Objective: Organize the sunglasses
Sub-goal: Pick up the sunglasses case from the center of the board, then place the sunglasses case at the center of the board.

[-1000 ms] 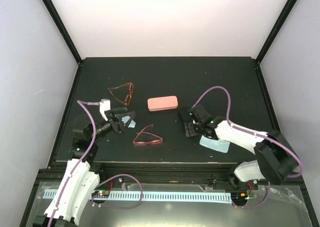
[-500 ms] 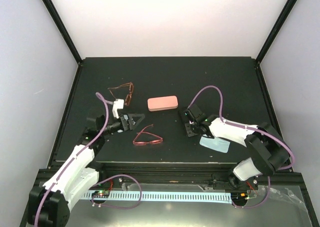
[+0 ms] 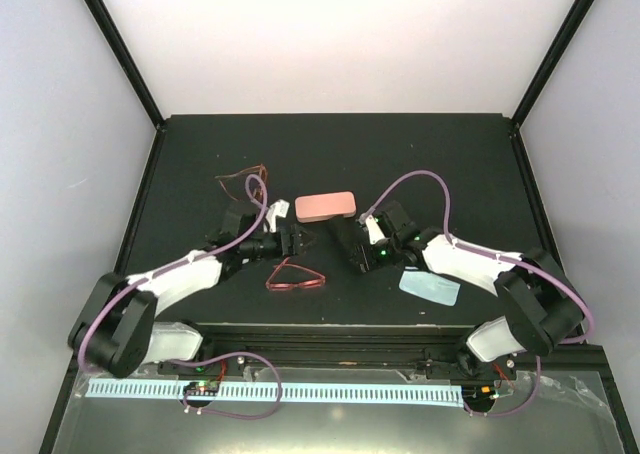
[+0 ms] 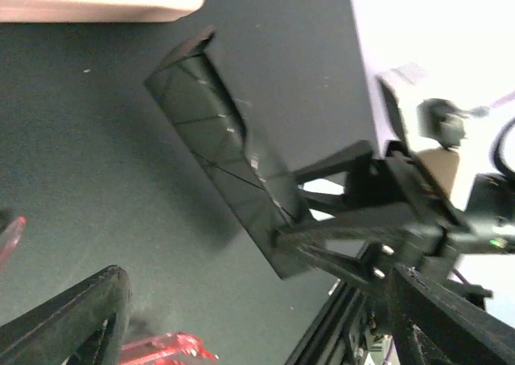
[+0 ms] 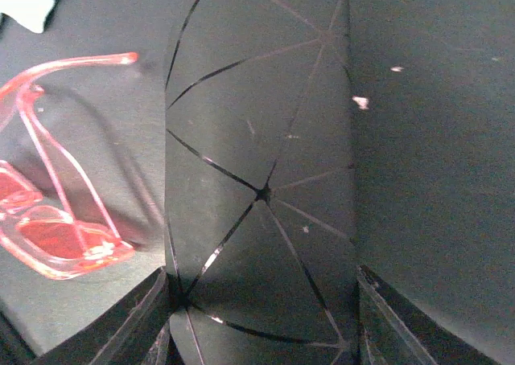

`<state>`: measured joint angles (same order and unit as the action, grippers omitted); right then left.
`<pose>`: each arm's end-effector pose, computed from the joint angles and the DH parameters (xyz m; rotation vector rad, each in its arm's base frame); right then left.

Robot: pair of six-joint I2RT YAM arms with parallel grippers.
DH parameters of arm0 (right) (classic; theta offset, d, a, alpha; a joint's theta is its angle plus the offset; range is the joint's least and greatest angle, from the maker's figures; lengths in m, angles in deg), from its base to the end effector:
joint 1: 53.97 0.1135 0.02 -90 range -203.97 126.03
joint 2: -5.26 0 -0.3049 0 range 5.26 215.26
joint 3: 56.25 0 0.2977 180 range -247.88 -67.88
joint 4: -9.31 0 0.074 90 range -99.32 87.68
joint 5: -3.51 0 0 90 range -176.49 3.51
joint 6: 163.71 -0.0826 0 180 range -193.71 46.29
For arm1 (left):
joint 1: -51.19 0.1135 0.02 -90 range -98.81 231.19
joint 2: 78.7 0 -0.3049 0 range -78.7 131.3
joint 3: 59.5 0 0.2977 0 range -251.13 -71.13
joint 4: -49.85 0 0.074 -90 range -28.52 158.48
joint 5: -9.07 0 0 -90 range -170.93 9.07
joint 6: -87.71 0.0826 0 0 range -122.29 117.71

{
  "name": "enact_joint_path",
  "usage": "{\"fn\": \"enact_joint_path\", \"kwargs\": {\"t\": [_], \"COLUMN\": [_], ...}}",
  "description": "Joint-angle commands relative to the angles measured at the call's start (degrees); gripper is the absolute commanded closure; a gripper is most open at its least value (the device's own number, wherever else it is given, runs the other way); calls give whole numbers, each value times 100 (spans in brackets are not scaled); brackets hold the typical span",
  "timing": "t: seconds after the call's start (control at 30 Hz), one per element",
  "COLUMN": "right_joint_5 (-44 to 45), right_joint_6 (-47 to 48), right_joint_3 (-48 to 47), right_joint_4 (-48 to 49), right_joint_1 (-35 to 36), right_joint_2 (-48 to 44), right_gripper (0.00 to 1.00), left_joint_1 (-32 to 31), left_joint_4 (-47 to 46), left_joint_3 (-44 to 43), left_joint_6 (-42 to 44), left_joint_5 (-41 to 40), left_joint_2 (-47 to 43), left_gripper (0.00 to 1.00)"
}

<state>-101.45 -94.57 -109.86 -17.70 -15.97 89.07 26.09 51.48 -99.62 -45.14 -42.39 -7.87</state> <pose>0.2451 0.2186 0.1376 -0.5026 2.6389 0.6950 0.2434 -0.1709 0.1753 0.0822 2.3327 -1.3696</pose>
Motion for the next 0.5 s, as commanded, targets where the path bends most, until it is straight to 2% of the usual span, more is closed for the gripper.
{"fn": "enact_joint_path", "kwargs": {"t": [0.0,0.17,0.47], "right_joint_5": [-750,-948,-1086], "right_joint_6": [82,99,135], "right_joint_3": [27,40,6], "right_joint_4": [433,535,575], "right_joint_1": [-114,-165,-166], "right_joint_2": [32,248,489], "right_gripper": [52,52,51], "left_joint_1": [-159,-347,-425], "left_joint_4": [-471,-630,-612], "left_joint_3": [-454,-822,-1029], "left_joint_6": [-453,-595,-628], "left_joint_5": [-232,-341,-722], "left_joint_2": [898,1702,2321], "left_gripper": [17,35,52]}}
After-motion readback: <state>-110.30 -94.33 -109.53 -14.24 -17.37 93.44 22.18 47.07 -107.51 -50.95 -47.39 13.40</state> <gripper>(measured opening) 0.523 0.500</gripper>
